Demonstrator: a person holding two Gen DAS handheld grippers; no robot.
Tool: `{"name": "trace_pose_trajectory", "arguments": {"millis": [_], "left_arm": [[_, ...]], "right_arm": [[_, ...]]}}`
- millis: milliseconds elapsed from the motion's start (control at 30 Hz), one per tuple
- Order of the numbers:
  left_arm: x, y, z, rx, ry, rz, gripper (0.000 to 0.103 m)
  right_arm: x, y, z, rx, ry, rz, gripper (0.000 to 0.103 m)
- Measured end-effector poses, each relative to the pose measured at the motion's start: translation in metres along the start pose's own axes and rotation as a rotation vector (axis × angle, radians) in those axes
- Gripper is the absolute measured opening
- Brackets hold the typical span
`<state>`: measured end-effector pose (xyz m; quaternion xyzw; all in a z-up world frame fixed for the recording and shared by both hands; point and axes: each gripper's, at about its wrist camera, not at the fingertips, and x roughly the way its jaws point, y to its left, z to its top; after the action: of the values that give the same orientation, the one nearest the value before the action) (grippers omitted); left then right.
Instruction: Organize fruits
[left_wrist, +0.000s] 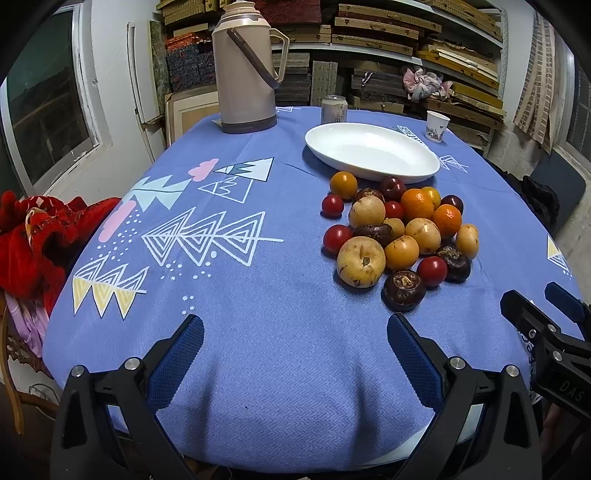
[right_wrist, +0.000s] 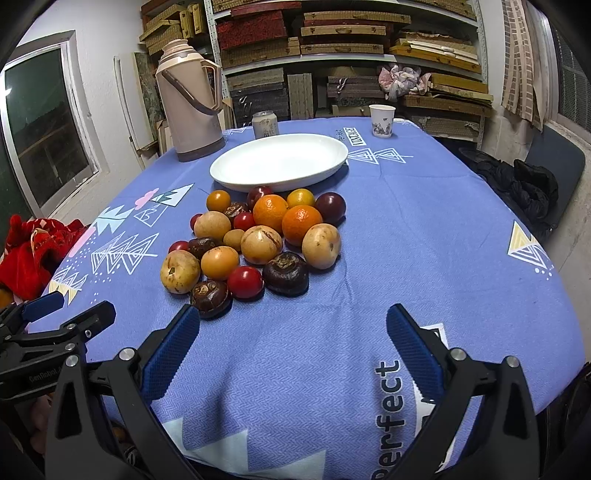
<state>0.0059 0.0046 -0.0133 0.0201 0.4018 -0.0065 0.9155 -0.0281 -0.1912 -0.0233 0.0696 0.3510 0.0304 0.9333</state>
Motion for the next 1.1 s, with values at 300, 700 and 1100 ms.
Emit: {"name": "trace_pose_trajectory", "arguments": {"millis": [300, 700, 1100], "left_arm": [[0.0001, -0.0001, -0.0003, -0.001, 0.000, 0.001, 0.100], [0.0000, 0.0000, -0.0005, -0.002, 0.001, 0.001, 0.100], [0.0007, -0.0002, -0.0022, 0.000, 0.003, 0.001, 0.100]], "right_arm": [[0.0002, 0.0012, -0.0004, -0.001, 0.003, 0.000, 0.099], [-0.0028, 0.0016, 0.0000, -0.001, 0.006, 0.001, 0.099], [-0.0026, 0.0024, -0.0011, -0.001, 0.007, 0.001, 0.099]]}}
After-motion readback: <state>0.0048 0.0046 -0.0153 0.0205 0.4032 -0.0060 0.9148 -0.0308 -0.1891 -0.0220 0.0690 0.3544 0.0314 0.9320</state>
